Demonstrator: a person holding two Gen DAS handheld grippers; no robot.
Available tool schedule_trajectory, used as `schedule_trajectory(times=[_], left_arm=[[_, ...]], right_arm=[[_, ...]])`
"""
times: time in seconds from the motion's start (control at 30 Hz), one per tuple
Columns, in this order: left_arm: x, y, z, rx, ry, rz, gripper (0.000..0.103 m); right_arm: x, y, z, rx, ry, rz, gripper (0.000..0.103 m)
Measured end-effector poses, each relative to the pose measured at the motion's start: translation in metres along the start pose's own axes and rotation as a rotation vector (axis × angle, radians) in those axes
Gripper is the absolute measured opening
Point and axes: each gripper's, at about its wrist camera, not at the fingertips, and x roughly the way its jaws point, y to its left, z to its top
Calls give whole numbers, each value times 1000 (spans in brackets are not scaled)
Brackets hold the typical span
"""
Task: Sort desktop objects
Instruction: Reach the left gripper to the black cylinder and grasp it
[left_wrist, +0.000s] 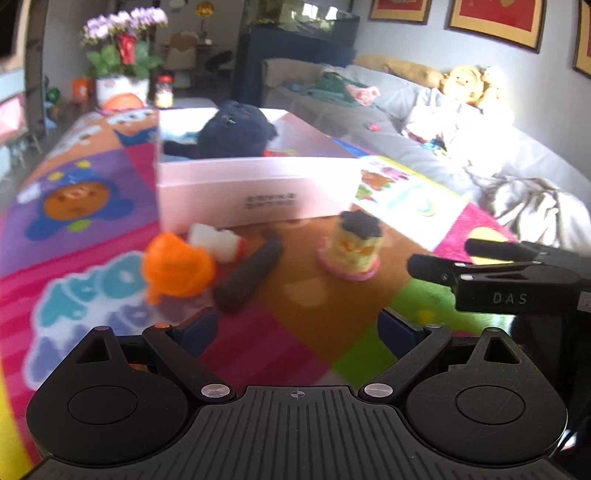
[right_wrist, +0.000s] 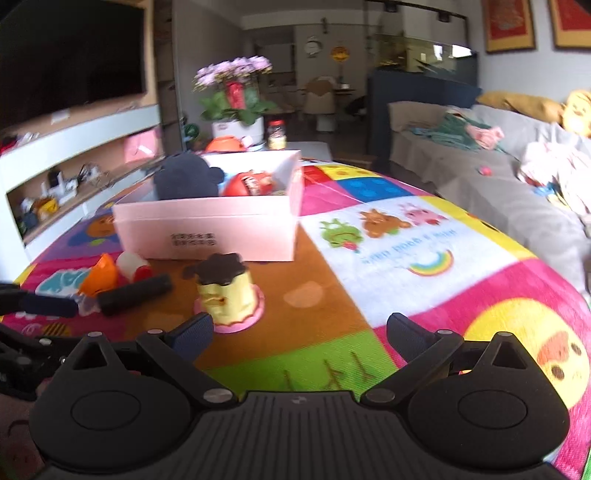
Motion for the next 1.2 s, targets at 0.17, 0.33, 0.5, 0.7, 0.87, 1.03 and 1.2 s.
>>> schedule_trajectory(times=[0.17,0.33,0.5,0.7,0.87,1.03,1.2], left_arm=[[25,-4,7,-14,42,34,97],[45,-2,24,-12,29,97,97],[65,3,40,-30,25,170,97],[68,-1,43,-8,46,224,97],[55,-3,29,112,25,326,97],[49,3,32,153,-22,431,97],[42,6,36,143,-49,481,97]], right_arm=[[-2,-30,-2,171,-49,9,103],[6,-48,-2,284,-11,26,103],[6,-47,-3,283,-11,34,103],[8,-47,-3,291,-2,33,103],[10,-47,-3,295,9,36,103],[11,-47,-3,296,13,32,103],[11,-47,-3,296,15,32,103]])
